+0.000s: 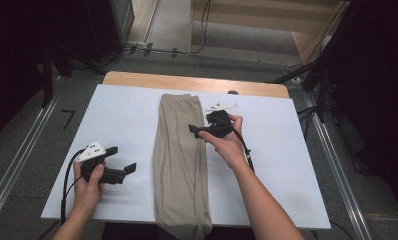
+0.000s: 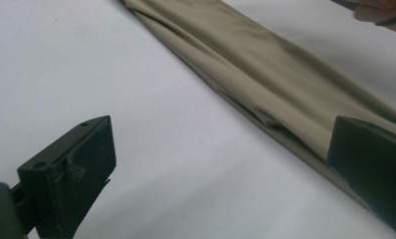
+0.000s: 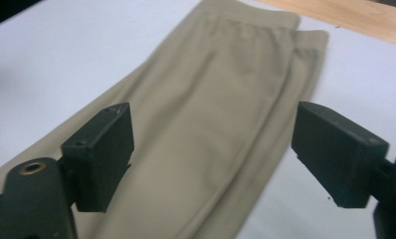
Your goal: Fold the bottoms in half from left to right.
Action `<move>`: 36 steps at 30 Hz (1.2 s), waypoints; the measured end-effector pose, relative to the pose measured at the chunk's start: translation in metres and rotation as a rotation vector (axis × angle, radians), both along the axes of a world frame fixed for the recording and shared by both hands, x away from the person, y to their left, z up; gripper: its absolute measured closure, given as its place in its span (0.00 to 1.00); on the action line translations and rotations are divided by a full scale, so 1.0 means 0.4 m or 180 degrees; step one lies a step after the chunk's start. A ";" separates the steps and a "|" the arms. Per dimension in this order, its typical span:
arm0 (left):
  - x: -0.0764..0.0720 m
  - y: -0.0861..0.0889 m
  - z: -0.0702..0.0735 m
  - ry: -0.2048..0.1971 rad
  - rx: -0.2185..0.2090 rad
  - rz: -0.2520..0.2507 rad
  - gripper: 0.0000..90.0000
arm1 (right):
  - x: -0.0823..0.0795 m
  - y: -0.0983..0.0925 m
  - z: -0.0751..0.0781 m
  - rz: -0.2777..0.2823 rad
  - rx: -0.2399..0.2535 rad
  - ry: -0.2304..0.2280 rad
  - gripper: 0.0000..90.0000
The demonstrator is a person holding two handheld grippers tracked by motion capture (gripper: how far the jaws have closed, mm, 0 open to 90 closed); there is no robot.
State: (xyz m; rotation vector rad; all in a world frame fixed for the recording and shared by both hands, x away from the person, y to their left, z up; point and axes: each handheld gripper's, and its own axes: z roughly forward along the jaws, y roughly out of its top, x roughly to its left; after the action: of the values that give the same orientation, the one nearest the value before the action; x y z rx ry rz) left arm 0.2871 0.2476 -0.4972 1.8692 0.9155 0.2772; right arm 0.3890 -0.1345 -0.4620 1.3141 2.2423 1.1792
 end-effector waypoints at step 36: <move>-0.020 0.011 -0.012 -0.0034 0.0079 -0.0176 0.00 | 0.324 0.064 -0.054 -0.0483 -0.0199 0.0220 0.99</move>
State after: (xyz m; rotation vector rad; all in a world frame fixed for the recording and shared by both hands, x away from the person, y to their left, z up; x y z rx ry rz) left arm 0.2790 0.2521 -0.5019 1.9108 0.8553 0.2657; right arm 0.5186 -0.1088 -0.4835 1.4917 2.1632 1.0177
